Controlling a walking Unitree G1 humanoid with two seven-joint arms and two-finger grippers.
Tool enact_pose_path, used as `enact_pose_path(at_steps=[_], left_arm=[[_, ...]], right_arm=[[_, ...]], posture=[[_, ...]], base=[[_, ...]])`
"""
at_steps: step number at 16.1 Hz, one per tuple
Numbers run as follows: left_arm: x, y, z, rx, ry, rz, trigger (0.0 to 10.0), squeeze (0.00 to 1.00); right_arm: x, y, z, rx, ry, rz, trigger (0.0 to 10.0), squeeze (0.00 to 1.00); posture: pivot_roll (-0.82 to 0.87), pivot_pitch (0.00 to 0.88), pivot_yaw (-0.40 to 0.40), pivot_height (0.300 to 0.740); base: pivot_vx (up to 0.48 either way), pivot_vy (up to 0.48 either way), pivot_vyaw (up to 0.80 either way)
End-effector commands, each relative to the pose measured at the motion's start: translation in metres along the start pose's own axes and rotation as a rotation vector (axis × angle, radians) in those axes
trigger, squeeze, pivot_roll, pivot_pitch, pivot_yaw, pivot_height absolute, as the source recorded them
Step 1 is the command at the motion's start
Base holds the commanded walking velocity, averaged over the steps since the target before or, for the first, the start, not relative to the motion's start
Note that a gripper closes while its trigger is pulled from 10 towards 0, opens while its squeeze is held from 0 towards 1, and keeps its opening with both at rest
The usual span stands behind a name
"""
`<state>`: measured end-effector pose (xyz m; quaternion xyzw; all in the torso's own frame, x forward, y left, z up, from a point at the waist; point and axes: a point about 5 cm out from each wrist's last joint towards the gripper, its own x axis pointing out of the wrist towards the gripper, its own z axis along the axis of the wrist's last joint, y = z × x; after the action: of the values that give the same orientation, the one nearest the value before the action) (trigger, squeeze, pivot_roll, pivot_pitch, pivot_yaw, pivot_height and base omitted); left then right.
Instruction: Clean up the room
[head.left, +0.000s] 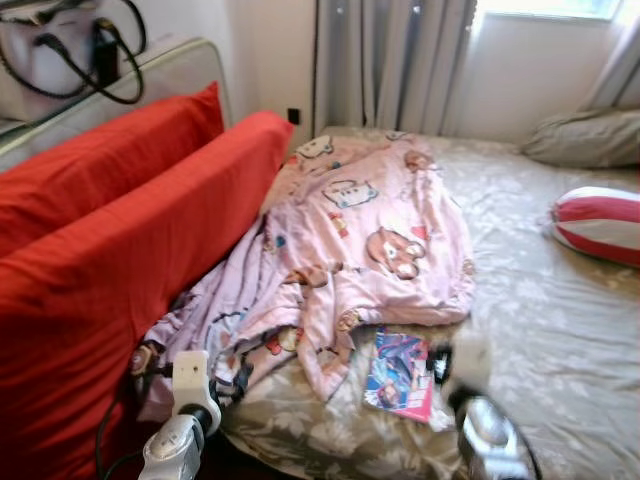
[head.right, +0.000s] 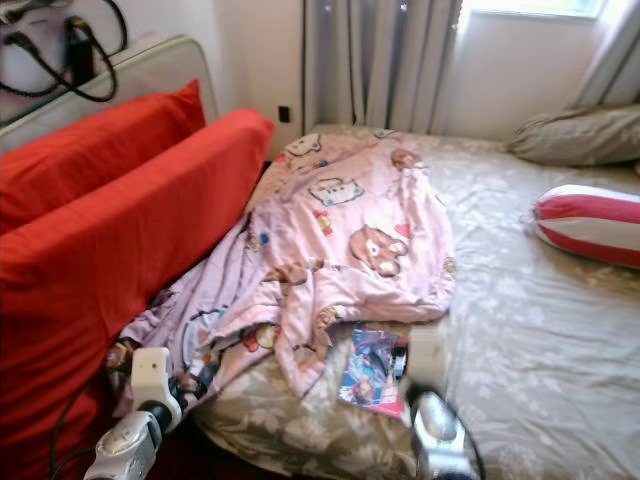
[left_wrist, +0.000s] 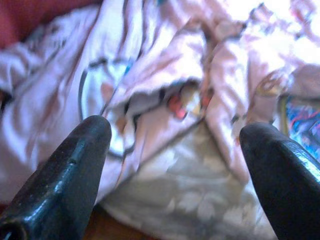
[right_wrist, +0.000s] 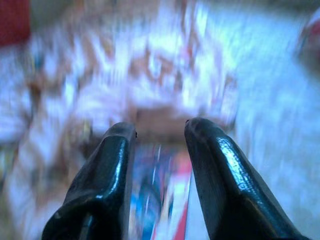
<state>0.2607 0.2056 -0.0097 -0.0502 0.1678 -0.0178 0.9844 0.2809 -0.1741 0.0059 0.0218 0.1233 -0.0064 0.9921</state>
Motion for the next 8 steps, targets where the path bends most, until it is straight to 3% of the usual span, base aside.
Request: enact_pose_path(at_steps=[1,5,7,8], left_arm=[[-0.003,0.006,0.008,-0.005,-0.068,0.015,10.0,0.0],[-0.01,0.008,0.015,0.021,-0.132,0.009,10.0,0.0],[-0.008,0.004,0.021,0.029,-0.162,-0.007,10.0,0.0],[-0.005,0.002,0.027,0.023,-0.181,-0.008,10.0,0.0]], right_arm=[[-0.002,0.006,0.004,0.005,-0.051,0.021,10.0,0.0],[-0.016,0.011,0.005,-0.018,-0.126,0.024,10.0,0.0],[-0.021,0.007,-0.002,0.03,-0.112,-0.036,10.0,0.0],[-0.022,0.01,-0.003,-0.01,-0.101,-0.014,10.0,0.0]], posture=[[0.0,0.0,-0.02,0.74],[0.0,0.005,-0.033,0.74],[0.0,0.006,-0.036,0.74],[0.0,0.005,-0.041,0.74]], base=[[0.0,0.0,0.0],[0.0,0.0,0.0],[0.0,0.0,0.0],[0.0,0.0,0.0]])
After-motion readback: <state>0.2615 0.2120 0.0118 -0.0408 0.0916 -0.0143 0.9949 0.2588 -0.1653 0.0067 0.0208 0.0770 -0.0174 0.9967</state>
